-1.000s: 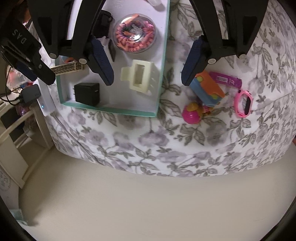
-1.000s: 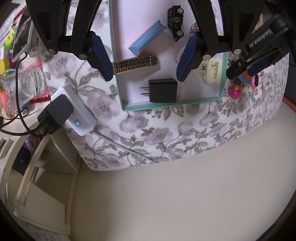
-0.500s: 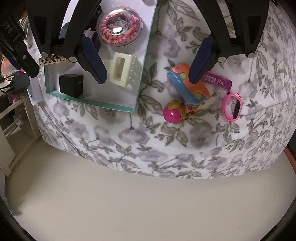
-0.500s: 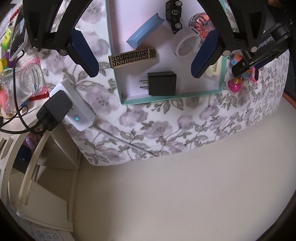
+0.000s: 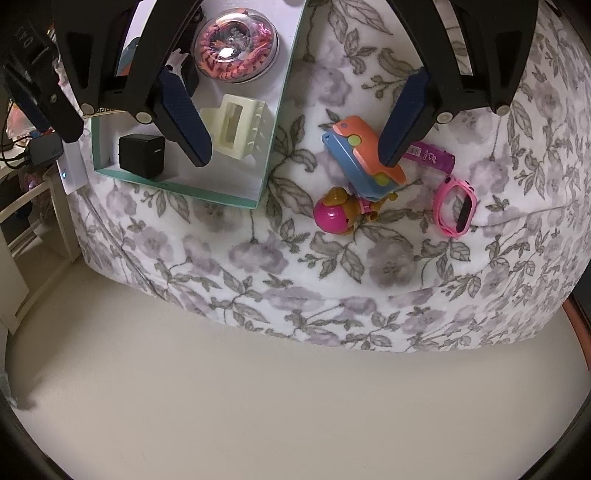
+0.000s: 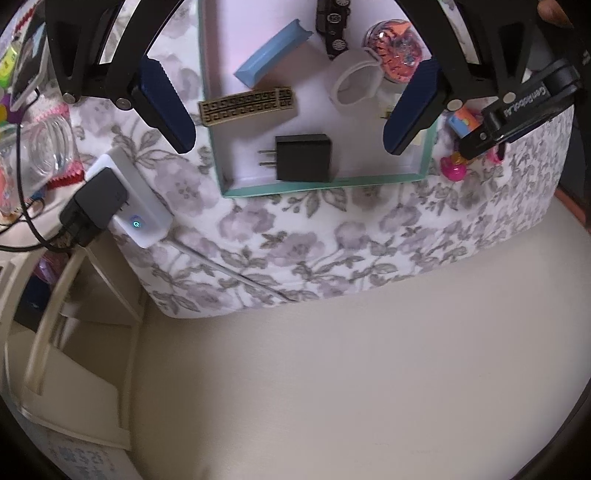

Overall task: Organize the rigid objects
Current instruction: 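Move both tools away from the tray toward the remaining toys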

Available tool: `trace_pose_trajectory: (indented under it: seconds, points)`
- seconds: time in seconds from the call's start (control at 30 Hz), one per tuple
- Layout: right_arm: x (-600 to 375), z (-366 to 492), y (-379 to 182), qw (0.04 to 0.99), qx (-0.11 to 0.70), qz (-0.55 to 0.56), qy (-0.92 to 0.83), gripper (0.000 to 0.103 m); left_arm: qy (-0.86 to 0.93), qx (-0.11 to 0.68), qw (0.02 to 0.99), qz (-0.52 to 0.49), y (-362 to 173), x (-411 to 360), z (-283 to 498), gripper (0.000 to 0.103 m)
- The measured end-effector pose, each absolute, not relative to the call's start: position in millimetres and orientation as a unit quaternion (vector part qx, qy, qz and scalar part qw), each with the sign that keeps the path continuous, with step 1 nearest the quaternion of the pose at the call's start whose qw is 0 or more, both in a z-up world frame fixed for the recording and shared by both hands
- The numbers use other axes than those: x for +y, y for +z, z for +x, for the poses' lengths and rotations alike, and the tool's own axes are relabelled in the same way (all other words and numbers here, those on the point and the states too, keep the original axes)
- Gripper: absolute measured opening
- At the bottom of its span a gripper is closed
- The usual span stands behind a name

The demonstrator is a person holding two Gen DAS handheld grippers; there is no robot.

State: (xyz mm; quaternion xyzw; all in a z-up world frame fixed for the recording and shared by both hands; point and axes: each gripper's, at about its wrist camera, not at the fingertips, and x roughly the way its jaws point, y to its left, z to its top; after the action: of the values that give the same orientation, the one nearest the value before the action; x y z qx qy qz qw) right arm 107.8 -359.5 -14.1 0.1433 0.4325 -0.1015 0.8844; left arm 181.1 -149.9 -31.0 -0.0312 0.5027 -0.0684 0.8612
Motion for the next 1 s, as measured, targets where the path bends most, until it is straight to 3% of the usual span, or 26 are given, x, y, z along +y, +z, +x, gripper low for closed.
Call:
trace_pose_trajectory:
  seconds: [1.0]
  points:
    - [-233, 144, -23, 0.893, 0.437, 0.104, 0.022, 0.103, 0.046, 0.509, 0.856, -0.073, -16, -25, 211, 0.092]
